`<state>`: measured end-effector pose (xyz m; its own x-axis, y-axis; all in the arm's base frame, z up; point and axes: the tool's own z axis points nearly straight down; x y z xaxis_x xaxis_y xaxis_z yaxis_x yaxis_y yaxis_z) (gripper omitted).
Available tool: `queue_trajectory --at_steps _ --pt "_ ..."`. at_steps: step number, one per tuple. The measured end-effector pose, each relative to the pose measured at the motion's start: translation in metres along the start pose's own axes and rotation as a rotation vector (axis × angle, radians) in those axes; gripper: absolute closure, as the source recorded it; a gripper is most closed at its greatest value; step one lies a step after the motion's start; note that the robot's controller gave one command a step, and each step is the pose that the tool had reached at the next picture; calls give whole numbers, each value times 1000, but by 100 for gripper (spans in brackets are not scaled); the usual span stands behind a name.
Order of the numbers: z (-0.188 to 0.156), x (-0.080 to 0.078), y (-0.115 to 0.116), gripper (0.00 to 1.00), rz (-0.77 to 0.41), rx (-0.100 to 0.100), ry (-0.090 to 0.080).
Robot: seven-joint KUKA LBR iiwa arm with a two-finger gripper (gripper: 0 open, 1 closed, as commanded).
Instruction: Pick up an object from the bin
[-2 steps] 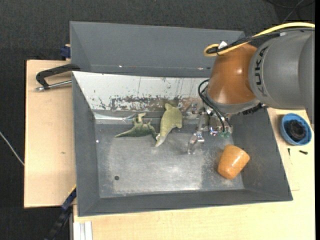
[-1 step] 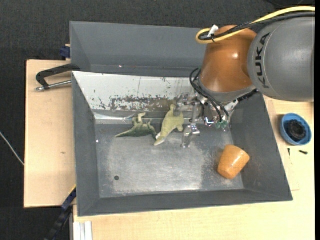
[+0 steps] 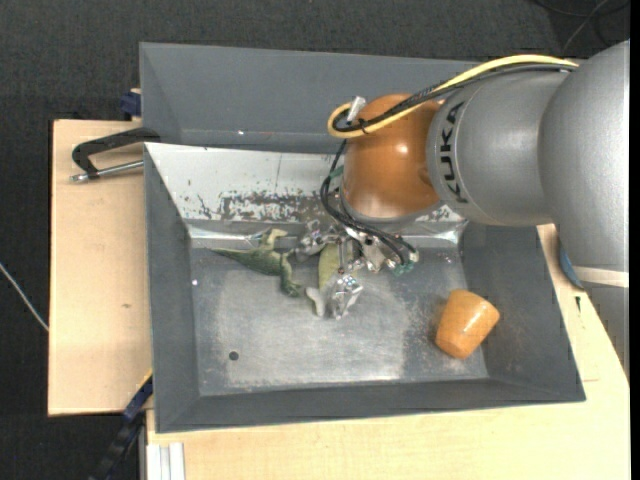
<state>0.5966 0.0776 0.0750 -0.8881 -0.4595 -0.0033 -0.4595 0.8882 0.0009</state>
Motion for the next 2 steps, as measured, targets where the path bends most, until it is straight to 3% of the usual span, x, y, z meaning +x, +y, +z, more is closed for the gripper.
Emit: queue_trajectory --at_steps 1,2 --pt "-1 0 -1 100 1 1 -1" --pt "-195 19 4 100 8 6 -12"
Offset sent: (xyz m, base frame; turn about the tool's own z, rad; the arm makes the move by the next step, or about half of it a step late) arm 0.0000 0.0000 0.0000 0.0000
